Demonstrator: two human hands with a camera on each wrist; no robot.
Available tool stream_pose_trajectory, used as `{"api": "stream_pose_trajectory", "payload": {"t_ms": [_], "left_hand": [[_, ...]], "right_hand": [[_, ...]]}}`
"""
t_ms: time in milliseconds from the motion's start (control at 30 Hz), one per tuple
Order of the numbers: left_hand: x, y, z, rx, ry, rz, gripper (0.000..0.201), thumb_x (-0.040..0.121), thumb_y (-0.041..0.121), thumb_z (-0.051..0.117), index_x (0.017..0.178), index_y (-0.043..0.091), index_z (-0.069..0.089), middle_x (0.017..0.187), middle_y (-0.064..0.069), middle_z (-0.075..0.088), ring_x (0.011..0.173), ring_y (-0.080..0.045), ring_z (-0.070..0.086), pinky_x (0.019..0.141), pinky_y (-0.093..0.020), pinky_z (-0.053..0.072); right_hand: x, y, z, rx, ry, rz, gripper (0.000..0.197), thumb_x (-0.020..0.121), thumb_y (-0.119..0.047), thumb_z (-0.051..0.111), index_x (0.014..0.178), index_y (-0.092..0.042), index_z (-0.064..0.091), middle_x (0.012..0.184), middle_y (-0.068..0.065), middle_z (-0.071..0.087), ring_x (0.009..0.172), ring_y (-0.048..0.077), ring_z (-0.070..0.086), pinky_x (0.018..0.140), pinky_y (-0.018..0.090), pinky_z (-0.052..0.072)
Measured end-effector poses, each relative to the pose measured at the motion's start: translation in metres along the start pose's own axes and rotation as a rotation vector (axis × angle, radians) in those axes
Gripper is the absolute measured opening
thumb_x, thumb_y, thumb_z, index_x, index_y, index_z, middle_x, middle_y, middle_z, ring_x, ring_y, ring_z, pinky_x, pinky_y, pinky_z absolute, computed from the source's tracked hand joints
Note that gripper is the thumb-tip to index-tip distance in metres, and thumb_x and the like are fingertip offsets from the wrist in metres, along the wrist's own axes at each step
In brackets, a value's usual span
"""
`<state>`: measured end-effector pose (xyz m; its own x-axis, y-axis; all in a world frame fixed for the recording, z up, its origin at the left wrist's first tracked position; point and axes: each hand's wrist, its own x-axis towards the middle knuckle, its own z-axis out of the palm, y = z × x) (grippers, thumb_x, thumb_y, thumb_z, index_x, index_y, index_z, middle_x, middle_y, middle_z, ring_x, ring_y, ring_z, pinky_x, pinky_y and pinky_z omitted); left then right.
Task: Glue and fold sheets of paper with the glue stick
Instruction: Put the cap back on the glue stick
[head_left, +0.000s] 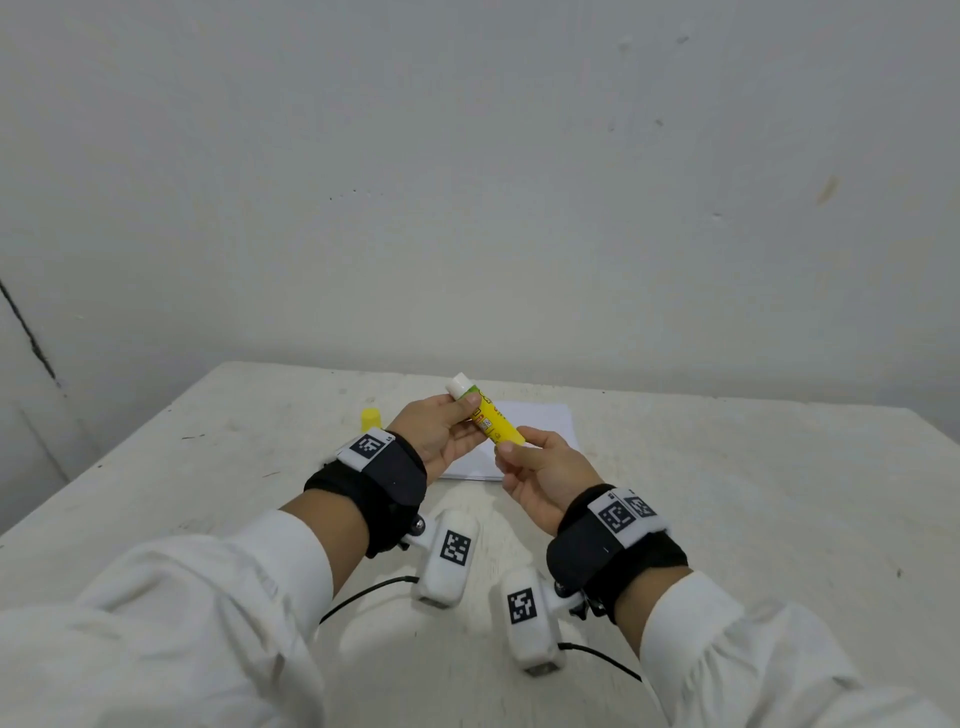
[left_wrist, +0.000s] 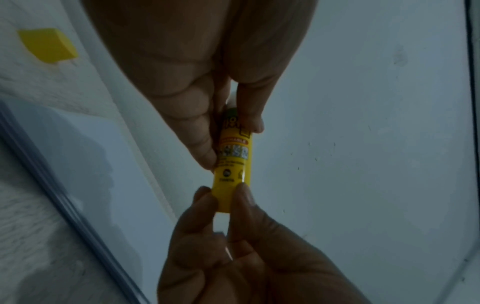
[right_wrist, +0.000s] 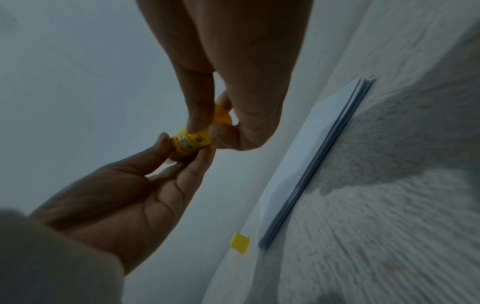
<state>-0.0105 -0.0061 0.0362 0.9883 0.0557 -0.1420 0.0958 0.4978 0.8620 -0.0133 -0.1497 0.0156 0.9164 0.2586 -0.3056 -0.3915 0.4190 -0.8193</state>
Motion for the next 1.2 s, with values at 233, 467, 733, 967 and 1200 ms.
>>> {"api": "stream_pose_trajectory", "payload": {"t_ms": [233,467,733,967,1200], "left_hand": [[-0.002,-0.001,-0.004,0.018,0.016,-0.006,0.009,0.095,0.008,0.053,0.096,0.000,0.058,0.092,-0.013,0.064,0.084,-0.020,0.064,0.073,-0.027,0.058],[0.000,0.002,-0.003,0.035,0.013,0.002,0.016,0.095,0.008,0.054,0.106,-0.003,0.056,0.093,-0.013,0.065,0.085,-0.021,0.065,0.075,-0.028,0.058],[0.008,0.006,-0.002,0.021,0.022,0.015,0.018,0.096,0.007,0.052,0.110,-0.004,0.054,0.091,-0.013,0.064,0.083,-0.020,0.064,0.070,-0.026,0.058],[0.019,0.007,-0.002,0.036,0.028,-0.003,0.012,0.096,0.007,0.052,0.100,-0.002,0.058,0.091,-0.013,0.063,0.083,-0.021,0.064,0.071,-0.026,0.057],[0.030,0.011,-0.015,0.055,0.058,-0.024,0.011,0.096,0.009,0.052,0.095,-0.001,0.058,0.089,-0.013,0.064,0.083,-0.021,0.064,0.072,-0.027,0.058]], "right_hand": [[-0.004,-0.002,0.000,-0.052,-0.015,0.163,0.039,0.097,-0.041,0.048,0.091,-0.004,0.057,0.067,0.011,0.065,0.046,0.013,0.058,0.040,0.017,0.040],[-0.002,0.000,0.006,0.016,0.003,0.005,0.016,0.087,0.004,0.059,0.097,-0.007,0.054,0.076,0.011,0.058,0.063,0.017,0.056,0.056,0.024,0.048],[0.003,-0.007,0.007,0.049,-0.022,0.074,0.011,0.097,-0.010,0.049,0.089,-0.004,0.055,0.072,0.014,0.060,0.053,0.015,0.057,0.045,0.020,0.045],[0.016,-0.010,0.007,0.045,-0.006,0.122,0.027,0.095,-0.028,0.055,0.098,-0.002,0.056,0.076,0.016,0.063,0.056,0.020,0.061,0.043,0.020,0.046],[0.034,-0.013,0.016,-0.211,-0.015,0.032,0.026,0.086,0.011,0.058,0.103,-0.007,0.051,0.084,0.013,0.059,0.067,0.018,0.058,0.058,0.024,0.047]]}}
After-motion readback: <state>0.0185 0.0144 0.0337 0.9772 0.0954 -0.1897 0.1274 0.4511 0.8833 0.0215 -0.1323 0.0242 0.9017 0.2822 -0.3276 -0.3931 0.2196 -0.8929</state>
